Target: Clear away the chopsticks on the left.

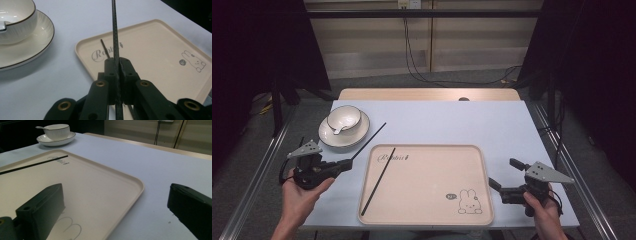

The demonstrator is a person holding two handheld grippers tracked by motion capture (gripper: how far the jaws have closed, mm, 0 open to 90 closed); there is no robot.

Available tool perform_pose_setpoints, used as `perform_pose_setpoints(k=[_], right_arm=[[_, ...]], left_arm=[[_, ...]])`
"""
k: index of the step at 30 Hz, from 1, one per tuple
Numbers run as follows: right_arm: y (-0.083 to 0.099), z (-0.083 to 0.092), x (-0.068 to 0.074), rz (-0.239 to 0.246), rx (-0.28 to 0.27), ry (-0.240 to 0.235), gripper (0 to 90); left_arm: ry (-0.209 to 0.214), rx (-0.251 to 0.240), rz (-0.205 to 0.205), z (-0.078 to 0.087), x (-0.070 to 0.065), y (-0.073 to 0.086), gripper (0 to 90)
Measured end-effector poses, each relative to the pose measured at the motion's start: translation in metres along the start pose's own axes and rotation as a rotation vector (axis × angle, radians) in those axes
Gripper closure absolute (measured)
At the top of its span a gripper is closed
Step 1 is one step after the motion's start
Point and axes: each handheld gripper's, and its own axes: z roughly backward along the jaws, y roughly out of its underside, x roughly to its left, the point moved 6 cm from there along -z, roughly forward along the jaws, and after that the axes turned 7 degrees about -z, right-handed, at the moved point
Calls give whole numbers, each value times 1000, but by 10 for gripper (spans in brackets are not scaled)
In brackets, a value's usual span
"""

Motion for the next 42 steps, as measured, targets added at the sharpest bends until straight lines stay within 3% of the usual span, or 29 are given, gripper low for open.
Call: perform_pose_setpoints(k=[3, 4, 14, 17, 25, 42], right_arm=[[0, 0, 0, 1, 0, -2, 6], [0, 0, 0, 1, 0, -3, 6], [0, 0, 1, 2, -1, 0, 6], [0, 0, 1, 4, 2, -6, 6], [0, 0, 2, 8, 0, -8, 6], [0, -2, 3, 10, 4, -10, 6]], left_arm=[[-35, -3, -5, 0, -8, -1, 858], [-30, 1, -11, -1, -11, -1, 858], [-72, -4, 77, -14, -27, 9, 857], [-93, 26, 72, -19, -31, 14, 857], [-76, 82, 67, -40, -46, 29, 857], [-141, 183, 132, -62, -52, 47, 856]])
